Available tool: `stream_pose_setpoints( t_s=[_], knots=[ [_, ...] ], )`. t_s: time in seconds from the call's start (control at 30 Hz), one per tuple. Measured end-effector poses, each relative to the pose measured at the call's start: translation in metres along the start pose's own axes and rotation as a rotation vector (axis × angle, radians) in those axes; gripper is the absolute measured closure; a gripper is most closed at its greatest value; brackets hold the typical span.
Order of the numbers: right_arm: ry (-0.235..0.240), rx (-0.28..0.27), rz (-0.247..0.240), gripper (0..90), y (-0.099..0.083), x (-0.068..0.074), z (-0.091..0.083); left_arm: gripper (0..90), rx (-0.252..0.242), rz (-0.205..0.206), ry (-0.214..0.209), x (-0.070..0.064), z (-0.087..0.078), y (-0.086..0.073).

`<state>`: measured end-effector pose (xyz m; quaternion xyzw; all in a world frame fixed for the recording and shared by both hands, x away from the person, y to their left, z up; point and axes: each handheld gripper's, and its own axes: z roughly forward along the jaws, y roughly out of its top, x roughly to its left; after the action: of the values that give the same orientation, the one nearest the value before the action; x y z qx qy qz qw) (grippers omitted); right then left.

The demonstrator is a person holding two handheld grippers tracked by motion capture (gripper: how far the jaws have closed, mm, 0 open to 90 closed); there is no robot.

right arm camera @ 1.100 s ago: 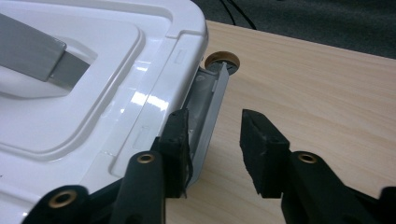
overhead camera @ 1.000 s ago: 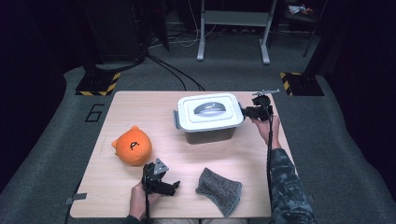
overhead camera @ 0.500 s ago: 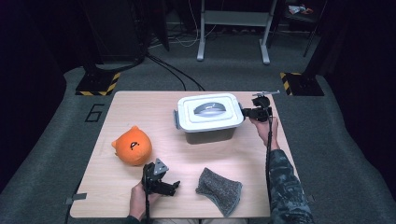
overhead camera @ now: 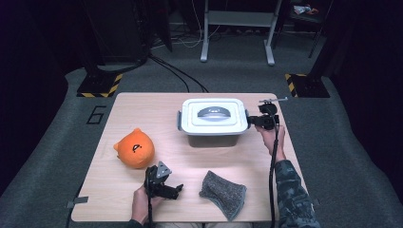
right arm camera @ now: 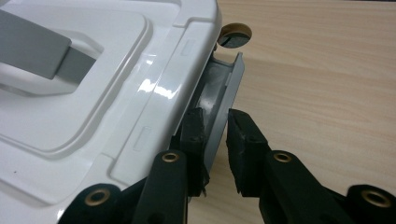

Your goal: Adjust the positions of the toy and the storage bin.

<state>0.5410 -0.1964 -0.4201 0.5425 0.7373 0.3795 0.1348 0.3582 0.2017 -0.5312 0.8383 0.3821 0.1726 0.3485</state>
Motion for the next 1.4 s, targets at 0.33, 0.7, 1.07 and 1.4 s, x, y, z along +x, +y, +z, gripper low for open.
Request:
stream_pose_setpoints(
  t_s=[0.33, 0.7, 1.07, 1.4],
  knots=[
    [-0.013, 0.005, -0.012, 66.4, -0.008, 0.003, -0.008, 0.4, -0.001, 0.000, 0.001, 0.000, 0.000, 0.000],
    [-0.059, -0.055, -0.020, 60.5, 0.003, -0.005, -0.026, 0.4, -0.002, -0.001, 0.000, 0.000, 0.000, 0.000],
    [0.045, -0.065, -0.123, 50.1, 0.025, 0.017, -0.026, 0.4, -0.004, -0.002, -0.001, 0.000, 0.000, 0.000],
    [0.143, -0.014, -0.292, 42.2, 0.031, 0.050, -0.012, 0.4, -0.003, -0.002, -0.001, 0.000, 0.000, 0.000]
  ],
)
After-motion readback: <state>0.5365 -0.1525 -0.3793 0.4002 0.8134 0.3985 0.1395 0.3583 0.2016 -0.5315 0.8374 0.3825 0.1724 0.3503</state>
